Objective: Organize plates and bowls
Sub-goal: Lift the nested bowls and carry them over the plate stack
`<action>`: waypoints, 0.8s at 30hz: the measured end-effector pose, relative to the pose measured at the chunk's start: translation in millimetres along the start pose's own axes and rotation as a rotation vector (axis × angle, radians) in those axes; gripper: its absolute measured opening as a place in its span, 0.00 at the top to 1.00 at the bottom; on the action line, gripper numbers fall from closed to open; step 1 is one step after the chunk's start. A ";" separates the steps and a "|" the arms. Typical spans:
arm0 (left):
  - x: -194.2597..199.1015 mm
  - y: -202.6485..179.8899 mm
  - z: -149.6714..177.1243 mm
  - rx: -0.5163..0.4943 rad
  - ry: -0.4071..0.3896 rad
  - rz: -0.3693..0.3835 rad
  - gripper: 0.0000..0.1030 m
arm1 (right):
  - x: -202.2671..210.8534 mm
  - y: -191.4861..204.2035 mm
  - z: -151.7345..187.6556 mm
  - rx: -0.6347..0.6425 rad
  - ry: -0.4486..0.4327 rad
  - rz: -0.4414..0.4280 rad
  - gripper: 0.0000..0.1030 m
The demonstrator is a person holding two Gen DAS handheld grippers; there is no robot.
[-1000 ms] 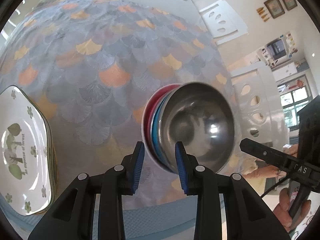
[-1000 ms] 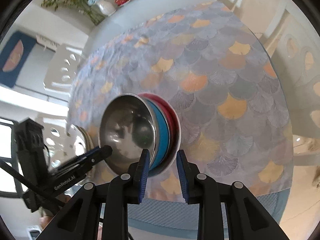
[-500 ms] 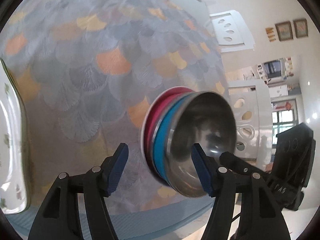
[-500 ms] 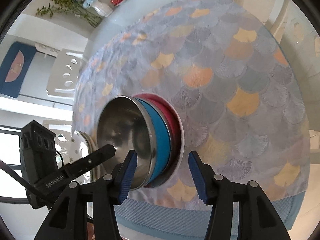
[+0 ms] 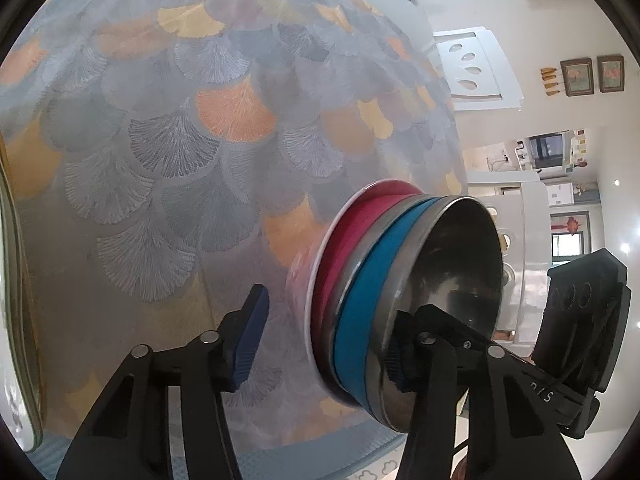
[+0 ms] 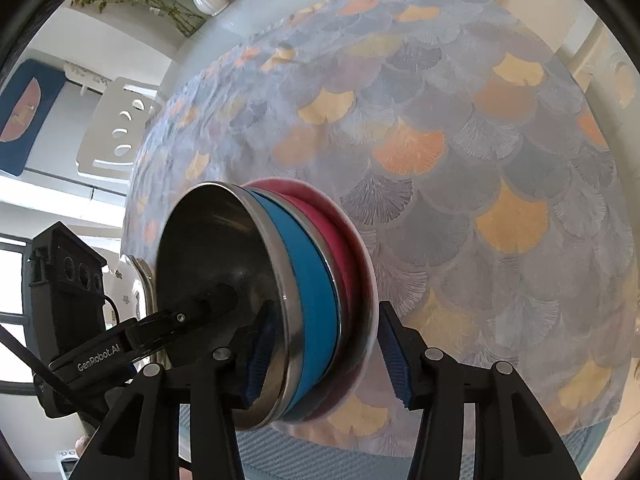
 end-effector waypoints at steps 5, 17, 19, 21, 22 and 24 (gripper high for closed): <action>-4.7 0.1 0.0 0.007 0.004 0.041 0.62 | -8.4 -3.3 -0.1 -0.001 -0.001 -0.009 0.60; 3.2 -13.9 4.5 -0.098 -0.050 -0.034 0.62 | -0.3 16.4 10.3 0.212 -0.098 0.071 0.60; 6.1 -14.2 4.2 -0.097 -0.052 -0.031 0.62 | 3.0 19.7 11.4 0.257 -0.114 0.083 0.60; 11.5 -17.7 3.7 -0.107 -0.062 -0.037 0.62 | 7.0 24.1 12.0 0.292 -0.125 0.096 0.60; 14.4 -20.0 3.6 -0.112 -0.070 -0.038 0.62 | 8.7 25.8 11.7 0.296 -0.128 0.099 0.60; 24.0 -24.8 2.2 -0.117 -0.095 -0.035 0.64 | 14.4 28.6 10.7 0.299 -0.137 0.094 0.60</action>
Point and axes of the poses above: each gripper's, at about its wrist camera, not at the fingertips, and x roughly against the way its jaws point, y to its left, z to its underside, the point moved 3 cm from there along -x, roughly the way its jaws point, and after that the axes turned 5 degrees about -y, right-handed, at the moved point
